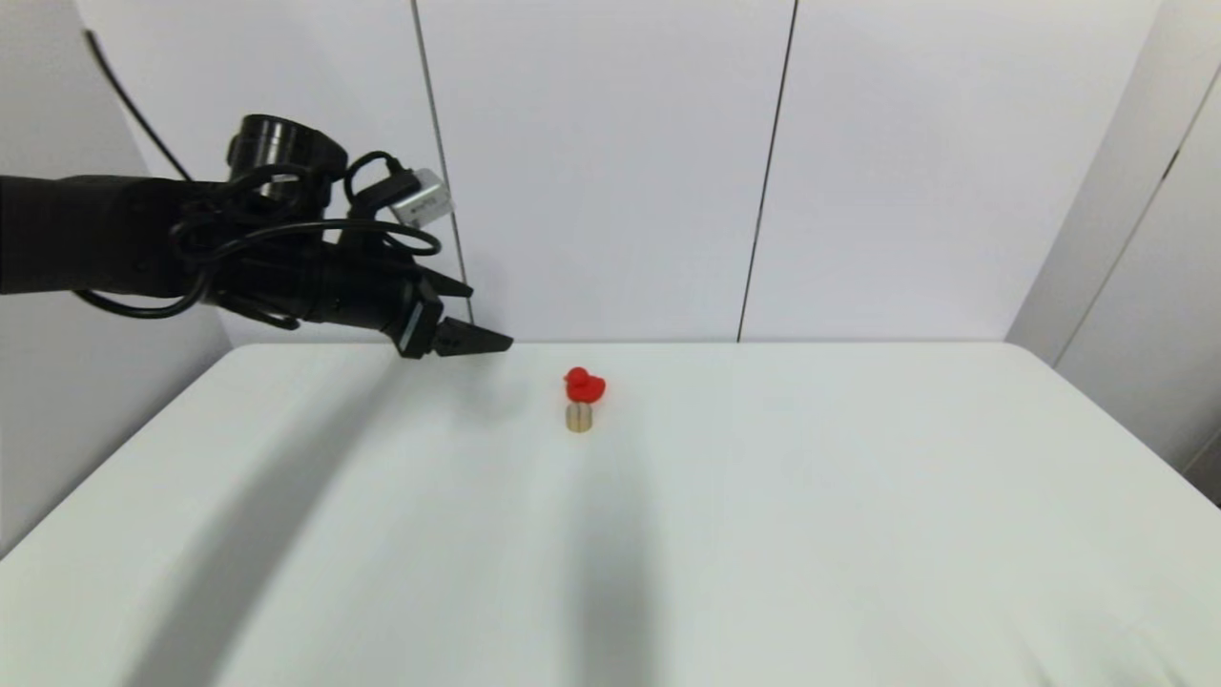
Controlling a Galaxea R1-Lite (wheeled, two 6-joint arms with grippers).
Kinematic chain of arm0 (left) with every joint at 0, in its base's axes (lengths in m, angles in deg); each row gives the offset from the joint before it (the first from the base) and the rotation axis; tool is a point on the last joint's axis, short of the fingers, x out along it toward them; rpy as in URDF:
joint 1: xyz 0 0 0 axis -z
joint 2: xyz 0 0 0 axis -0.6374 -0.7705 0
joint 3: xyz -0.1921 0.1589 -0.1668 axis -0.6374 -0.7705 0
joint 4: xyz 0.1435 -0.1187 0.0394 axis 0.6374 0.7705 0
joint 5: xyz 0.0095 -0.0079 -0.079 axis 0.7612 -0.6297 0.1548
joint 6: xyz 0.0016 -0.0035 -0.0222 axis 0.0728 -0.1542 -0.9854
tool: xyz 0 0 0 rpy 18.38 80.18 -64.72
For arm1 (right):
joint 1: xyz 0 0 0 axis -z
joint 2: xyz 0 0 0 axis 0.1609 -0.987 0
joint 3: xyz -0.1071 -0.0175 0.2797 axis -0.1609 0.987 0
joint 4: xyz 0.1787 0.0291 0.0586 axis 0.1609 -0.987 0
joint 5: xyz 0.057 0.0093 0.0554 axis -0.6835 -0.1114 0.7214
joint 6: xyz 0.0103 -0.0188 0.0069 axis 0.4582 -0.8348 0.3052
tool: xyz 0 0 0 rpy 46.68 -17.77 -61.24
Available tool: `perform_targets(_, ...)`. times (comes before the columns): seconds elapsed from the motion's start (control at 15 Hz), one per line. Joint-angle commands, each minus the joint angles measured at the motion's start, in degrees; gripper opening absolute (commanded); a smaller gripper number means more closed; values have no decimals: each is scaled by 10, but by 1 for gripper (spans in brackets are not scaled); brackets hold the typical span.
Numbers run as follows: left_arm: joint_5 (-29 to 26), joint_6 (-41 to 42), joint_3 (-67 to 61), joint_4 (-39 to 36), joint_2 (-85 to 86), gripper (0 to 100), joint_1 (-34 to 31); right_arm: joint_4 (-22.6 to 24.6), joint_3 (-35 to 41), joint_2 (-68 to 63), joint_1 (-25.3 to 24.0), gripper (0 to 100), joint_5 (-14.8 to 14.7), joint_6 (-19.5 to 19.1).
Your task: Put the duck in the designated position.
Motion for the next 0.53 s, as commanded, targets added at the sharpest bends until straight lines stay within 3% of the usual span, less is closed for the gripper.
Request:
perform_targets(0.07,45,-56,-185,-9,237,100,-15,0,0,-1,0,100,0,0)
perform_targets(0.2,99,-99,-272,-57,321,100,-18,0,0,-1,0,100,0,0)
perform_targets(0.33,151,-155,-404,-159,421,100,-19,0,0,-1,0,100,0,0)
perform_targets(0.53,218,-174,-565,-286,528,100,-32,0,0,-1,0,100,0,0)
